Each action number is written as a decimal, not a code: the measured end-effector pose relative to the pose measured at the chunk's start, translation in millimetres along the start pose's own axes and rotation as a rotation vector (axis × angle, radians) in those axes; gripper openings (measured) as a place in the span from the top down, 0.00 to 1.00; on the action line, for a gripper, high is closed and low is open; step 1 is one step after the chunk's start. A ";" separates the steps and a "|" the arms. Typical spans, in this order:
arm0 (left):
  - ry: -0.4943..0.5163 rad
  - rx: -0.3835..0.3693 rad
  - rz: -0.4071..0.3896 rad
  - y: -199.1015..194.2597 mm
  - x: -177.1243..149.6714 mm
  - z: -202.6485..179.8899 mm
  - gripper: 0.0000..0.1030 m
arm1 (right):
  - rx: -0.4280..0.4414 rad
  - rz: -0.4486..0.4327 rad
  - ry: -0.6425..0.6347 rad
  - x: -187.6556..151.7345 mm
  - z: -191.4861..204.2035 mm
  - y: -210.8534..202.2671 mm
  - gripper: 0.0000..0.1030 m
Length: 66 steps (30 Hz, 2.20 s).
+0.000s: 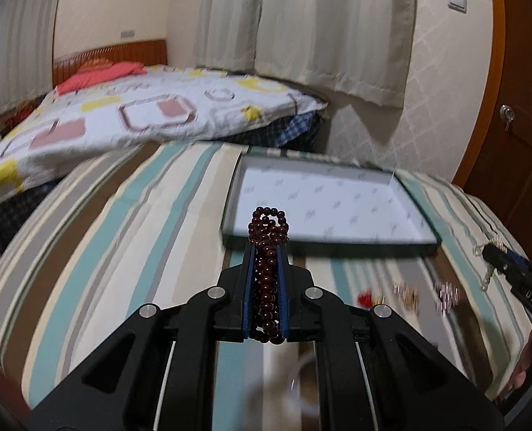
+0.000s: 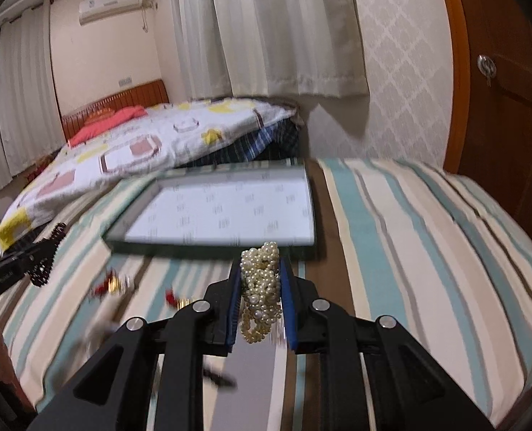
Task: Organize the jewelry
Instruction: 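Carry both into the green box and open both tools to release them, then withdraw both open tools from the box back over the remaining jewelry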
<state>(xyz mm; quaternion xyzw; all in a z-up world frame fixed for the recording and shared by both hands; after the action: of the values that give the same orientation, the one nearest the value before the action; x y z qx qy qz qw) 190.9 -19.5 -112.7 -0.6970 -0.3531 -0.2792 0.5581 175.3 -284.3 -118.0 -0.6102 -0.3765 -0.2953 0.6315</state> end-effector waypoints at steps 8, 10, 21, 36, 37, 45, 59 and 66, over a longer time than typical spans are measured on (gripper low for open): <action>0.021 -0.035 0.023 79.5 44.0 -30.2 0.89 | 0.044 -0.024 0.015 47.4 -10.8 69.4 0.79; 0.016 -0.039 0.055 103.5 46.7 -33.2 0.89 | 0.043 0.004 0.002 46.1 -10.9 88.7 0.79; 0.028 0.014 0.204 180.8 29.7 -25.5 0.89 | 0.042 0.204 -0.028 21.2 -13.0 165.9 0.79; 0.031 0.040 0.260 197.8 18.4 -23.5 0.78 | 0.024 0.279 -0.072 18.7 -9.7 177.7 0.79; 0.034 0.043 0.259 198.1 18.5 -23.3 0.77 | 0.022 0.284 -0.072 18.7 -9.3 178.2 0.79; 0.031 0.062 0.262 200.8 19.0 -19.7 0.62 | 0.003 0.292 -0.072 19.6 -10.3 180.3 0.60; 0.054 0.065 0.197 184.9 24.1 -24.6 0.34 | -0.023 0.247 -0.079 22.9 -12.8 173.0 0.45; 0.037 0.065 0.151 162.7 32.1 -24.3 0.27 | -0.031 0.195 -0.076 30.6 -10.1 153.5 0.44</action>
<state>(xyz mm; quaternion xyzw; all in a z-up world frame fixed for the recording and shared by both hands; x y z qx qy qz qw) 340.9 -58.1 -176.7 -0.6978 -0.2982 -0.2377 0.6063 320.8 -279.2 -176.3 -0.6642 -0.3343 -0.2150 0.6331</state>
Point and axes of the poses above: each gripper's, at about its wrist camera, not at the fingertips, and y roughly the way its jaws point, z to its left, x to its top, the point moved 3 cm from there along y, roughly the way its jaws point, and after that the axes turned 9 degrees about -y, right-handed, at the moved point
